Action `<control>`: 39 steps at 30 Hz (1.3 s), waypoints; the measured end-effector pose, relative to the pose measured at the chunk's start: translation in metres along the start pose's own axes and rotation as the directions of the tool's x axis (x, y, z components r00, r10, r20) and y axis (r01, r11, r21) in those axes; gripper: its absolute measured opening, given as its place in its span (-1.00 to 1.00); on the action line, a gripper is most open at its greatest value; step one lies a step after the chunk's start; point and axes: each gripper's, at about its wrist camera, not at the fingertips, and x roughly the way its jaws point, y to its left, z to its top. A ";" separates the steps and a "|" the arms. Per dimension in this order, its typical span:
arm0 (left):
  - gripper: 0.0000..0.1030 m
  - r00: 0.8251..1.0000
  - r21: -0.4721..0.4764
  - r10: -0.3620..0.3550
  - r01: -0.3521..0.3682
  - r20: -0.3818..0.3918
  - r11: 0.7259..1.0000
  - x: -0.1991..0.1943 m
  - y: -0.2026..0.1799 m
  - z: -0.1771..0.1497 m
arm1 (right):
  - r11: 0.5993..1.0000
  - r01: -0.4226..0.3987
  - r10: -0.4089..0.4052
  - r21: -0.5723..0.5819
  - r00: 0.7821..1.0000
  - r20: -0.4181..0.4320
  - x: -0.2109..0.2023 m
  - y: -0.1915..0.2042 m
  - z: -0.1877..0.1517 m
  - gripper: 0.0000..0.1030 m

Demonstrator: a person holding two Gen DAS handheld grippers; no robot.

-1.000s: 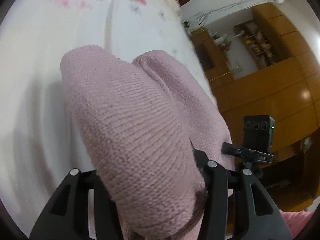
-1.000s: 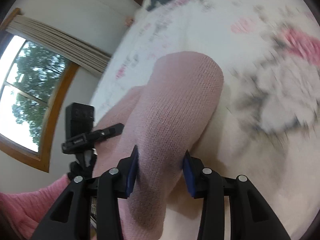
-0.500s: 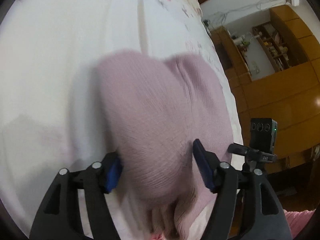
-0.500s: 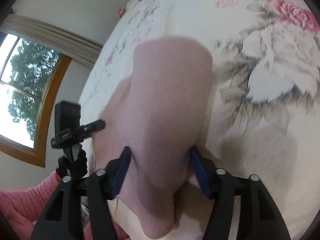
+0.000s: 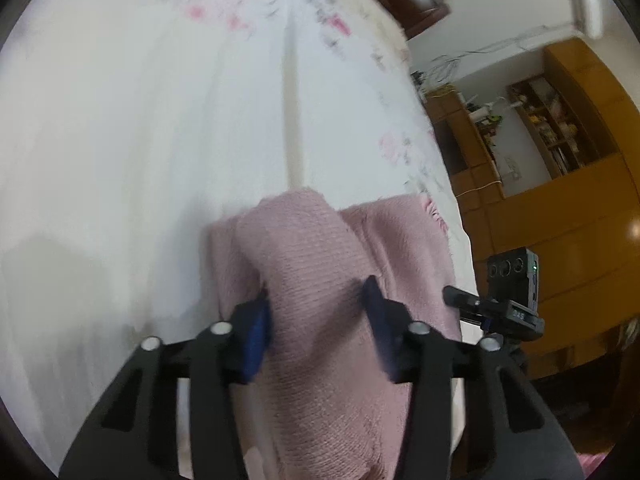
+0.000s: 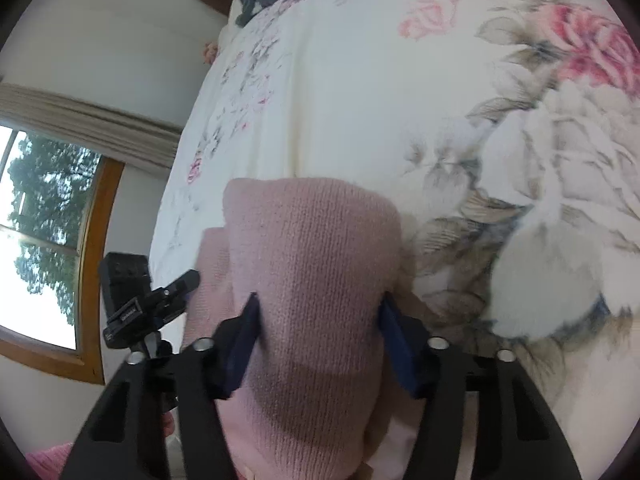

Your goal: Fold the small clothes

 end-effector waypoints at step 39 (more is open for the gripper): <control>0.31 0.941 0.148 0.308 -0.287 -0.139 0.946 0.001 -0.031 -0.122 | 0.963 0.217 -0.229 -0.163 0.972 -0.059 -0.006 0.044 -0.147 0.09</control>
